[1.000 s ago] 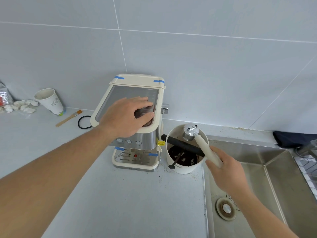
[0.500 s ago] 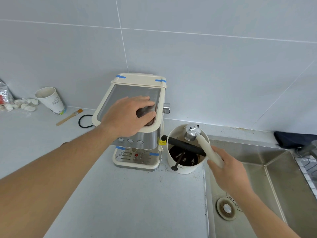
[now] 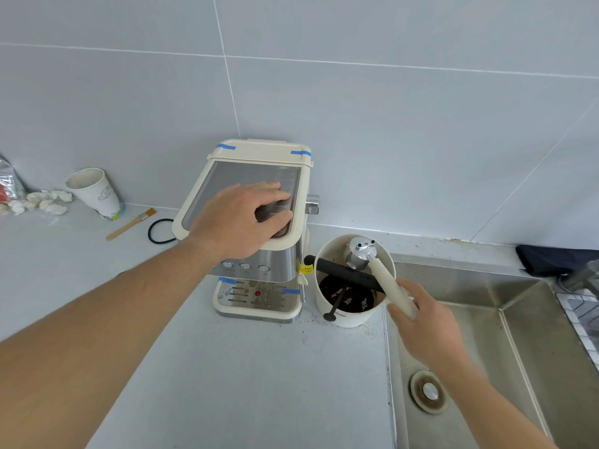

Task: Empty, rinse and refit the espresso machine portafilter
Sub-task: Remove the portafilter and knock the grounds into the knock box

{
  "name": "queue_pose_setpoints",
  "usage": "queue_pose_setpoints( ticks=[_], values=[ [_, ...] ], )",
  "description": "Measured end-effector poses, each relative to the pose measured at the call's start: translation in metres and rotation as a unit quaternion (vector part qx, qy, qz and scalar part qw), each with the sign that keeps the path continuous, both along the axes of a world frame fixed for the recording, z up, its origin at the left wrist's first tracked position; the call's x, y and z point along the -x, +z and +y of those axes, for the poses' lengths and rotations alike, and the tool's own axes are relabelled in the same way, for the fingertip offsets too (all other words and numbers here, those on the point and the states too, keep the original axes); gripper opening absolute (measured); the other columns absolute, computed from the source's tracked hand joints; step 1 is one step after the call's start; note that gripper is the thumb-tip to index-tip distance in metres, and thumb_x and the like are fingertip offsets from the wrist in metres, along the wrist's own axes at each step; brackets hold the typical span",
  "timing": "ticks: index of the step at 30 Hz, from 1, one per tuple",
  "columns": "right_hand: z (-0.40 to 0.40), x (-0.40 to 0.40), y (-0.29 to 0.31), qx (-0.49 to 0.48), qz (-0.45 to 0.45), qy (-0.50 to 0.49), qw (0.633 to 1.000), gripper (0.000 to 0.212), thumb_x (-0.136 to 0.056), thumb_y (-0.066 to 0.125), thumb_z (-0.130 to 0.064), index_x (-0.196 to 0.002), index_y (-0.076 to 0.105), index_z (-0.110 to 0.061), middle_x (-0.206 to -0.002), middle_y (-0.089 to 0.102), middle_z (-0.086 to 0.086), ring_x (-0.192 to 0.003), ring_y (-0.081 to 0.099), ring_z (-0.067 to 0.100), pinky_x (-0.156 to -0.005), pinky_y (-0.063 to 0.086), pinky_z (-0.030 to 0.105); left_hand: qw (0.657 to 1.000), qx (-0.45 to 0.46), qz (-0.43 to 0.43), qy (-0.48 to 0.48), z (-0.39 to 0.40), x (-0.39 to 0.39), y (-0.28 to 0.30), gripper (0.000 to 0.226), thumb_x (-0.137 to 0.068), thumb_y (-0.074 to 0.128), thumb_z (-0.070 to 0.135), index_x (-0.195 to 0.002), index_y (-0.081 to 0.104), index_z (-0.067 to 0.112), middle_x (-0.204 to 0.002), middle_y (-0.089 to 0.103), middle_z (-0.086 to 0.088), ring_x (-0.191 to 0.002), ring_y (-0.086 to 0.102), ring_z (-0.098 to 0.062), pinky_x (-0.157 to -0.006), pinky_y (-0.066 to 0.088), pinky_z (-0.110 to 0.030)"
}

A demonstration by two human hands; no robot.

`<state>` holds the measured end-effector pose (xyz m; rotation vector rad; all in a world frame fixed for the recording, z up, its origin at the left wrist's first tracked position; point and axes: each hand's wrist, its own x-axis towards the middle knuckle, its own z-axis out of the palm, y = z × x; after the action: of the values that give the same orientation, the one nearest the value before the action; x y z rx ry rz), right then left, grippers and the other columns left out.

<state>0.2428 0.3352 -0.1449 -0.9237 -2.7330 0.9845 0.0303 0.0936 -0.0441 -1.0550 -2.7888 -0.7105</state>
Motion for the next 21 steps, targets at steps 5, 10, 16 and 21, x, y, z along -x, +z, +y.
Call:
queue_pose_setpoints(
  ticks=[5,10,16,21],
  values=[
    [0.001,-0.008,-0.003,0.213,0.082,-0.071,0.971,0.028,-0.092,0.066,-0.019,-0.118,0.062,-0.029,-0.072,0.065,0.006,-0.051,0.055,0.02,-0.05,0.046,0.033,1.0,-0.001,0.0,0.001,0.001,-0.001,0.001,0.044,-0.089,0.05,0.056,-0.129,0.058,0.039,-0.147,0.048,0.015,-0.137,0.041,-0.005,-0.117,0.027,-0.043],
    [-0.006,-0.012,0.004,0.494,0.116,-0.138,0.851,0.02,-0.096,0.063,-0.015,-0.116,0.06,-0.012,-0.068,0.057,0.009,-0.047,0.048,0.019,-0.044,0.037,0.031,1.0,-0.002,0.001,0.008,0.002,-0.003,0.005,0.042,-0.09,0.051,0.053,-0.128,0.059,0.038,-0.145,0.051,0.013,-0.135,0.045,-0.008,-0.117,0.026,-0.04],
    [-0.018,-0.022,0.006,0.655,0.126,-0.166,0.726,0.015,-0.085,0.061,-0.018,-0.096,0.052,-0.016,-0.066,0.056,0.006,-0.042,0.044,0.014,-0.038,0.036,0.023,1.0,0.008,-0.001,0.012,0.003,-0.008,0.008,0.041,-0.091,0.052,0.048,-0.129,0.06,0.035,-0.146,0.051,0.011,-0.134,0.046,-0.011,-0.117,0.025,-0.039],
    [-0.035,-0.027,0.004,0.683,0.145,-0.142,0.702,0.026,-0.08,0.06,-0.022,-0.103,0.057,-0.011,-0.071,0.059,0.007,-0.046,0.049,0.015,-0.038,0.038,0.023,1.0,0.014,0.013,0.01,0.004,-0.009,0.008,0.039,-0.092,0.054,0.043,-0.129,0.061,0.032,-0.141,0.055,0.012,-0.128,0.05,-0.014,-0.108,0.025,-0.028]
  ],
)
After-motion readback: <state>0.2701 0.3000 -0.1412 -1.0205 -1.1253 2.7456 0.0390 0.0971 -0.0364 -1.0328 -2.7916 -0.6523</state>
